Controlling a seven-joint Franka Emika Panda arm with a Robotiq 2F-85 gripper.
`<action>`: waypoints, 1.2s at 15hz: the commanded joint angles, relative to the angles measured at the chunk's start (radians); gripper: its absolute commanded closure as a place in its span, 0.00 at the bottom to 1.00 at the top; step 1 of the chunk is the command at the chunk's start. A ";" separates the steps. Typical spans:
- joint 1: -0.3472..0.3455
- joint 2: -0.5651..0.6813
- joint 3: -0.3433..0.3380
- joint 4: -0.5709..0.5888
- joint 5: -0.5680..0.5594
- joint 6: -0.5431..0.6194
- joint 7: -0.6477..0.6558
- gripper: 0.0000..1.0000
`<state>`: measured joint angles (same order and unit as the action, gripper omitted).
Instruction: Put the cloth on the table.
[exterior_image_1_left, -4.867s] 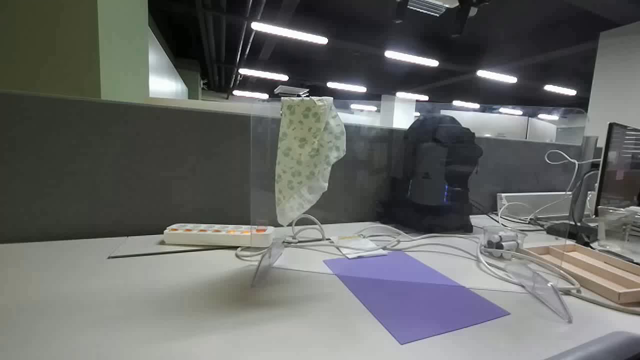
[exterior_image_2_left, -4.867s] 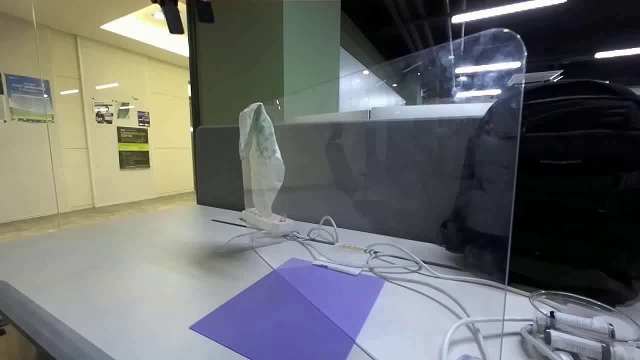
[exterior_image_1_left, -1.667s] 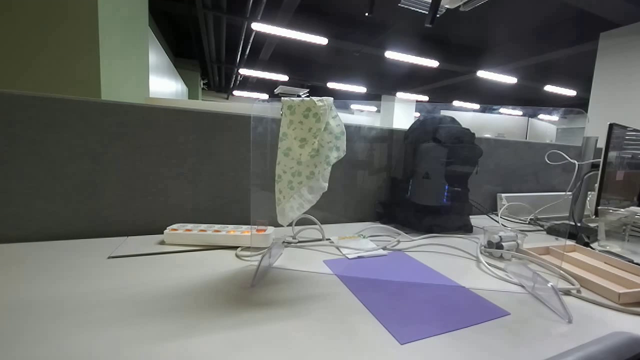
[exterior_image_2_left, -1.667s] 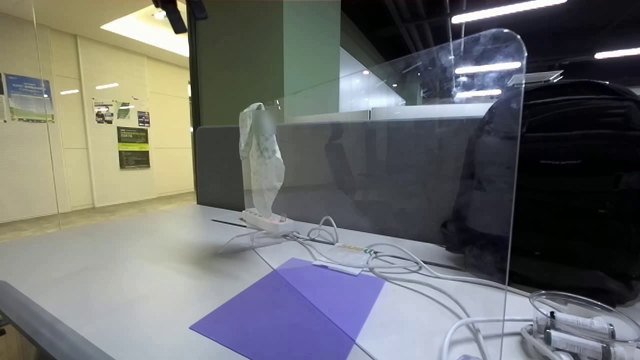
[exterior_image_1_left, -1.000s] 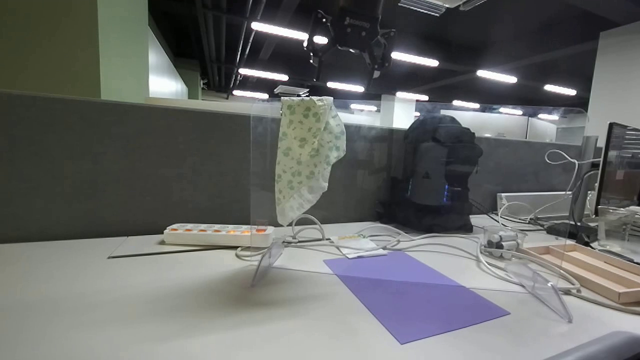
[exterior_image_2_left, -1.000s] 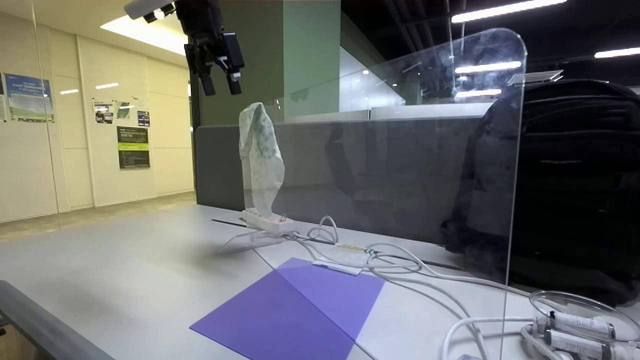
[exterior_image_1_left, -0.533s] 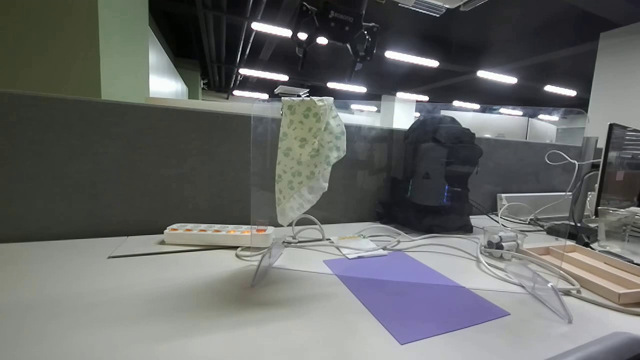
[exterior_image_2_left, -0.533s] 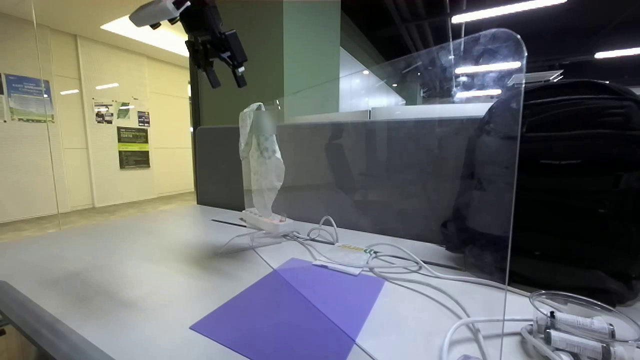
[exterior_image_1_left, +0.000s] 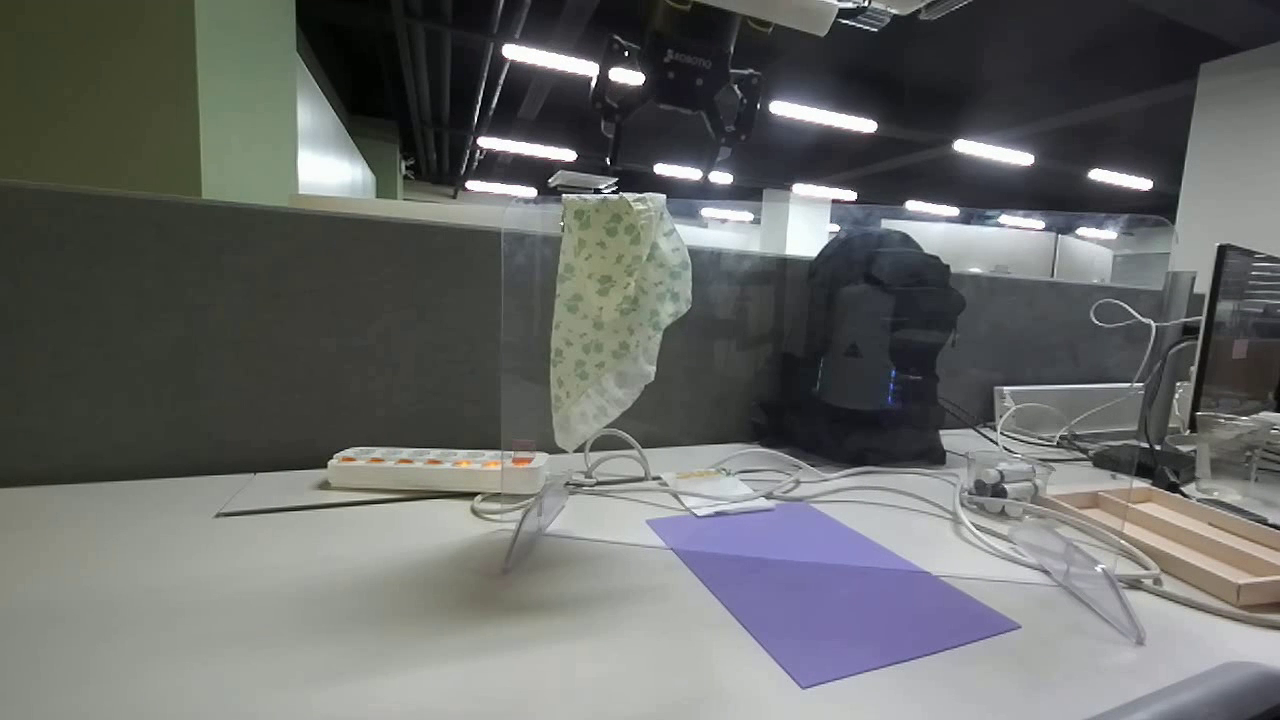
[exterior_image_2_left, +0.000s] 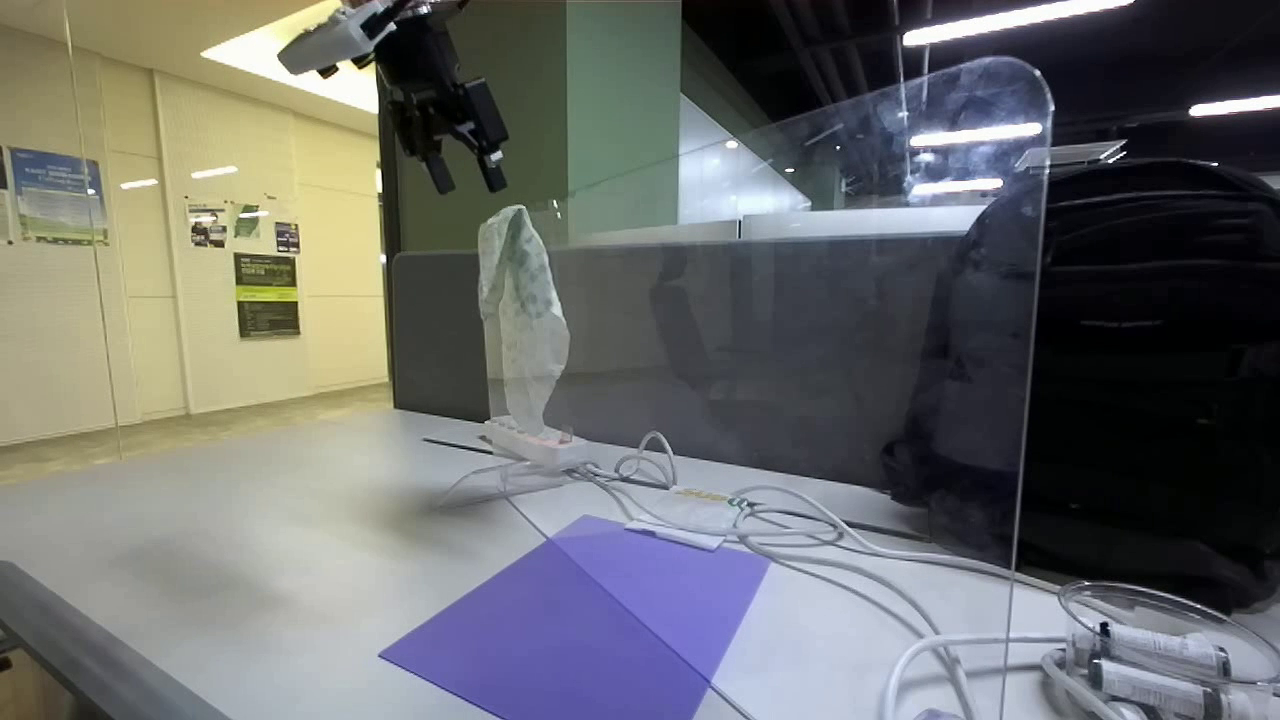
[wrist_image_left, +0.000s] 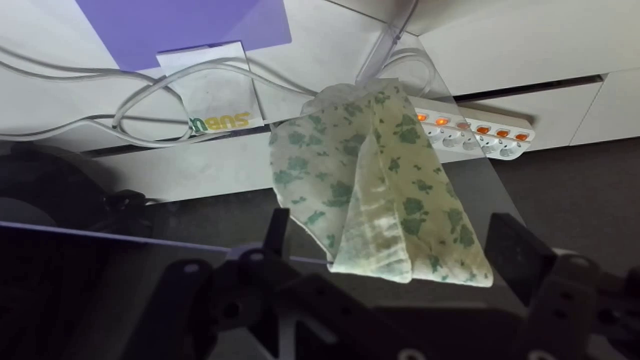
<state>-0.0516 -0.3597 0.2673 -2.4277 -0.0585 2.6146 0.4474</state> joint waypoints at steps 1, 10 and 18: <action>0.005 0.044 -0.010 0.005 -0.029 0.053 0.006 0.00; -0.019 0.125 -0.003 0.009 -0.123 0.139 0.044 0.25; 0.006 0.116 -0.011 -0.006 -0.108 0.149 0.032 0.81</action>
<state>-0.0602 -0.2313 0.2666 -2.4283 -0.1578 2.7560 0.4526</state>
